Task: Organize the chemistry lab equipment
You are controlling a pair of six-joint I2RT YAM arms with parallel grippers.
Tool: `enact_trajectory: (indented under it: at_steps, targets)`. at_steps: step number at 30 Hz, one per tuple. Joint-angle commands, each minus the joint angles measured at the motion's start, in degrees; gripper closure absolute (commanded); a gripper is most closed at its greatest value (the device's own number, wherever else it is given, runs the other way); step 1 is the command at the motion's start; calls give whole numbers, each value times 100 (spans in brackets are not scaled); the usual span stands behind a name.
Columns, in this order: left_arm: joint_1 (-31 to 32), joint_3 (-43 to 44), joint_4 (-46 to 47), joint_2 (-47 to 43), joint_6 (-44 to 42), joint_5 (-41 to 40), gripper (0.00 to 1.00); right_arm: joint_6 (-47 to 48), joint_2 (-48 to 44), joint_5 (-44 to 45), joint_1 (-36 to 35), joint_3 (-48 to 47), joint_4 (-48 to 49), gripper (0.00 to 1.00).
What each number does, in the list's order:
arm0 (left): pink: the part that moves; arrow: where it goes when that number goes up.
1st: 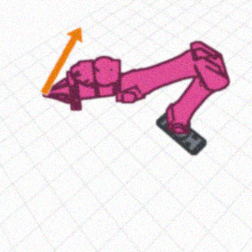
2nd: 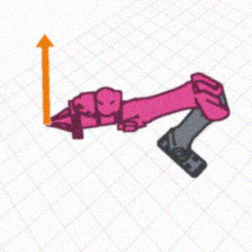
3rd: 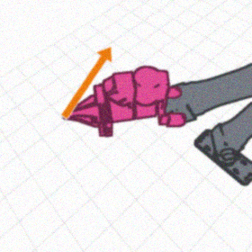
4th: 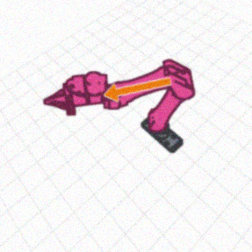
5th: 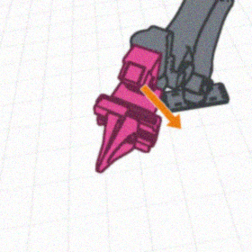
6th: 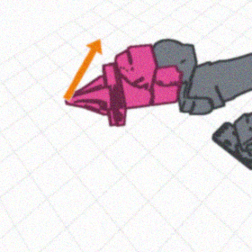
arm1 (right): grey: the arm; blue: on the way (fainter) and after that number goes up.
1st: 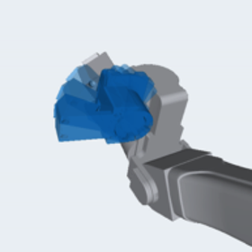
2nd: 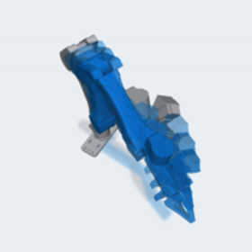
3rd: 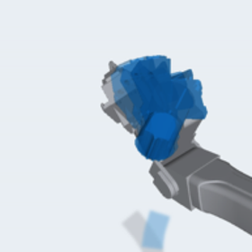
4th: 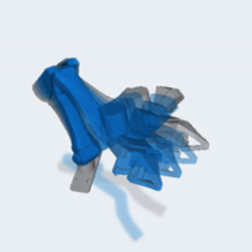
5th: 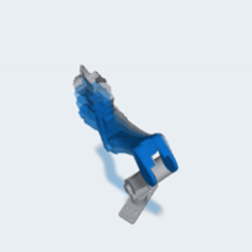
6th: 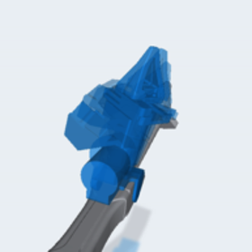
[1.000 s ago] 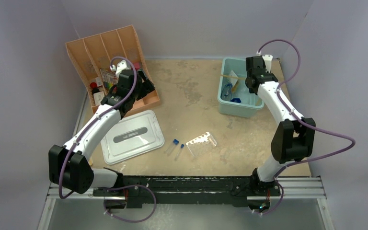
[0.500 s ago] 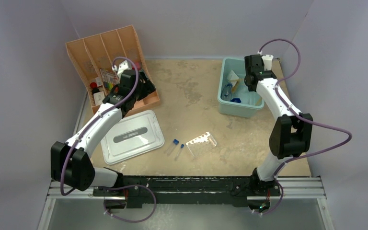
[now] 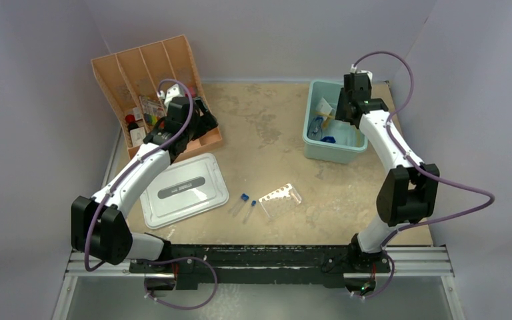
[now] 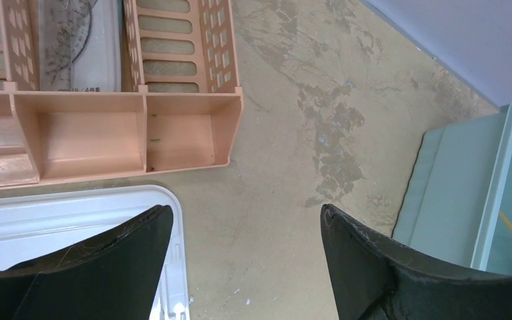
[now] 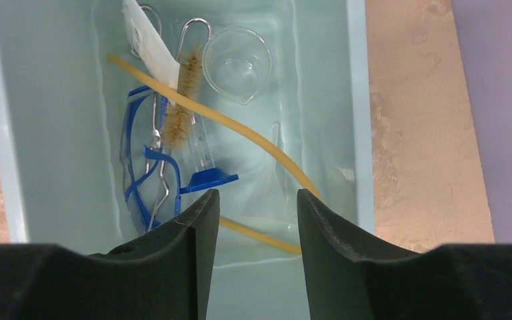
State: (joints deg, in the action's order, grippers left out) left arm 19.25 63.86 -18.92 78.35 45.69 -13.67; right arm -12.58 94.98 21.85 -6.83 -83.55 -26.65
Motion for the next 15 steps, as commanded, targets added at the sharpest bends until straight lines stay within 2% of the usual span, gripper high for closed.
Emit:
enact_trajectory:
  at_steps: [1,3,8,15]
  targets:
    - [-26,113,125,-78,-199,207,19,-25,-327,-171,6,-456,-70,49]
    - [-26,87,98,-83,-294,401,19,142,-413,-365,-3,-555,-20,47]
    - [-26,34,-237,-207,-511,555,20,66,-642,-1682,-141,-614,-21,45]
    - [-26,-338,-895,-885,-754,111,22,-300,-675,-1539,-1280,-730,100,40]
